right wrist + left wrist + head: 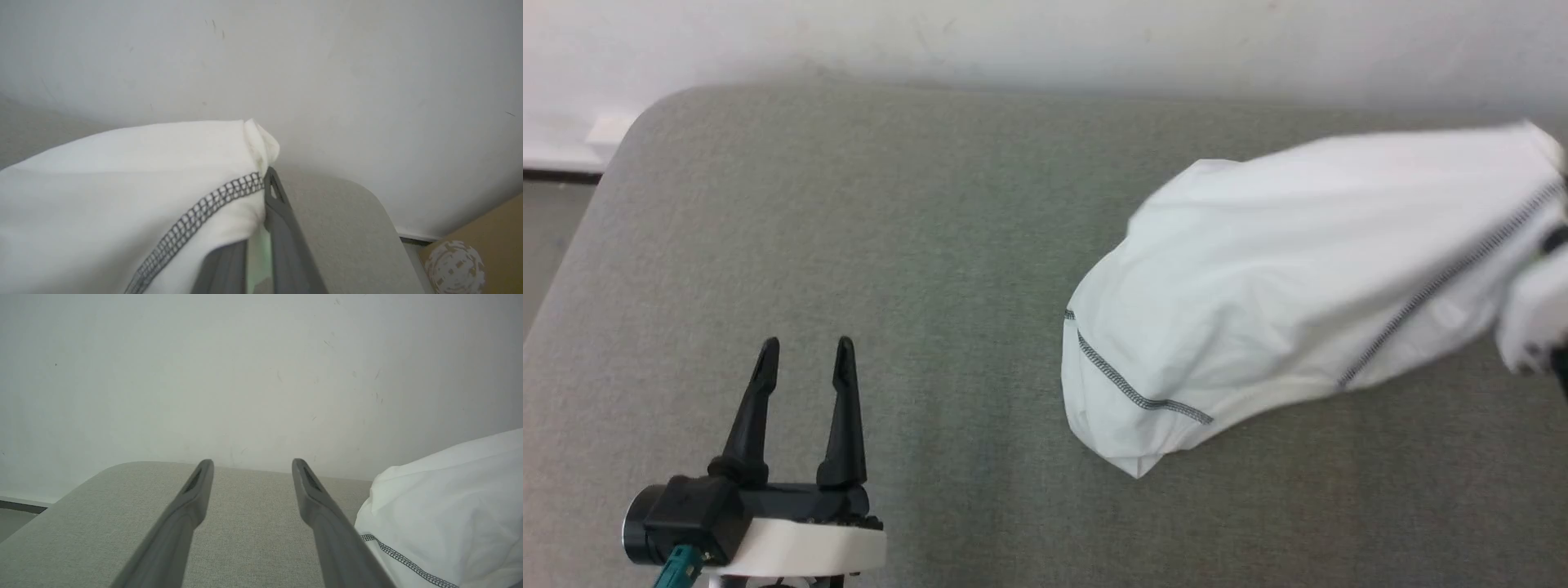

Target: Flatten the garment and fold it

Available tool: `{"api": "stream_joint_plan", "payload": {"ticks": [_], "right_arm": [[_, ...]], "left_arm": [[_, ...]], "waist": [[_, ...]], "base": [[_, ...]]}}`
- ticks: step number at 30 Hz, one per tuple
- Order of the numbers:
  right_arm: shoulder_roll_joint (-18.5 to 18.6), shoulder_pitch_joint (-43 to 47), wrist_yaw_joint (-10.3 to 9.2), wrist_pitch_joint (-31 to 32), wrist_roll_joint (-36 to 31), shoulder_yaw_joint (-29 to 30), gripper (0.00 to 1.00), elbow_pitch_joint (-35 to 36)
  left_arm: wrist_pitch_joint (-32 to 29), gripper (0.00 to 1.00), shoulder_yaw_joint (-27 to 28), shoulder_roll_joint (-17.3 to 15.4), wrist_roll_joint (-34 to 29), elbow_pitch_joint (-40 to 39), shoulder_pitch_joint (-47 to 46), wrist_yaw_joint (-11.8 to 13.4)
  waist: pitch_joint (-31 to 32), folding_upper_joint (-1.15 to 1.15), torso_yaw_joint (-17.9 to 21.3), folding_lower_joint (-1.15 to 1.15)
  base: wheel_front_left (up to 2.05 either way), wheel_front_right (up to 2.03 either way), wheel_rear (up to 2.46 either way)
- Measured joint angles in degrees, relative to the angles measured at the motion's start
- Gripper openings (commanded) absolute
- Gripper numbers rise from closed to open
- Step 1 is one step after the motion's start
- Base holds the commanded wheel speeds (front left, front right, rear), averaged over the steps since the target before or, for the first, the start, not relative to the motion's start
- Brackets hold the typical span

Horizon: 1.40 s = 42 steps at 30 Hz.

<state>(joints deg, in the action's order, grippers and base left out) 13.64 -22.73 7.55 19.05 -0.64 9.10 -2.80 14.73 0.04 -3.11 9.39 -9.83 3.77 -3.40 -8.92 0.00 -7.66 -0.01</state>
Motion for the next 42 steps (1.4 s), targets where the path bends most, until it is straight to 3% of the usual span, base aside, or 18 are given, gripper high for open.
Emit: {"api": "stream_joint_plan", "payload": {"ticks": [5,9,10,11,12,16,20,26,33,41,42], "right_arm": [[-2.71,15.19,-0.01,4.15,-1.87,11.55,0.0,7.47],[-7.31,26.63,-0.01,6.6,-2.83,16.34,0.0,7.21],[-8.08,28.19,0.0,6.9,-2.83,16.27,0.16,6.65],[-8.83,29.03,0.0,6.71,-2.82,16.15,0.8,6.28],[-9.39,29.11,0.0,6.08,-2.67,16.08,1.0,6.09],[-10.11,27.0,-0.01,4.52,-0.58,13.56,1.0,7.38],[-10.11,22.11,-0.01,4.82,2.49,7.73,1.0,13.01],[-5.55,13.93,-0.01,9.37,3.99,-2.6,1.0,15.34],[-1.51,3.16,0.0,14.88,4.8,-8.87,1.0,2.96],[-0.08,-3.93,0.0,21.38,4.01,-12.44,1.0,-11.76],[-0.11,-4.24,0.0,22.14,4.35,-12.71,0.64,-13.28]], "left_arm": [[0.0,1.0,-0.01,0.07,0.01,-0.58,0.92,0.18],[0.0,1.0,0.3,0.12,0.02,-0.67,0.91,0.18],[0.0,1.0,0.44,0.12,0.02,-0.66,0.9,0.18],[0.0,1.0,0.59,0.12,0.02,-0.65,0.9,0.16],[0.0,1.0,0.71,0.11,0.02,-0.65,0.88,0.16],[0.0,1.0,1.04,0.12,-0.01,-0.57,0.85,-0.02],[0.0,1.0,0.96,0.12,-0.02,-0.55,0.84,-0.02],[0.0,1.0,0.08,0.12,0.13,-0.56,0.81,-0.01],[0.0,1.0,-0.86,0.12,0.74,-0.45,-1.08,-0.01],[0.0,1.0,-2.49,0.13,2.02,0.56,-4.19,-0.01],[0.0,1.0,-2.66,0.14,2.25,0.63,-4.39,-0.01]], "waist": [[1.32,0.0,2.23,0.0],[0.79,0.0,2.72,0.0],[0.58,0.0,2.73,0.0],[0.4,0.0,2.78,0.01],[0.29,0.0,2.88,0.01],[0.48,0.0,3.36,0.01],[1.14,0.0,3.35,0.01],[0.71,0.0,2.09,0.01],[-2.3,0.0,-0.35,0.02],[-6.98,0.0,-4.26,0.03],[-7.47,0.0,-4.78,0.03]], "base": [[0.0,0.0,0.0],[0.0,0.0,0.0],[0.0,0.0,0.0],[0.0,0.0,0.0],[0.0,0.0,0.0],[0.0,0.0,0.0],[0.0,0.0,0.0],[0.0,0.0,0.0],[0.0,0.0,0.0],[0.0,0.0,0.0],[0.0,0.0,0.0]]}}
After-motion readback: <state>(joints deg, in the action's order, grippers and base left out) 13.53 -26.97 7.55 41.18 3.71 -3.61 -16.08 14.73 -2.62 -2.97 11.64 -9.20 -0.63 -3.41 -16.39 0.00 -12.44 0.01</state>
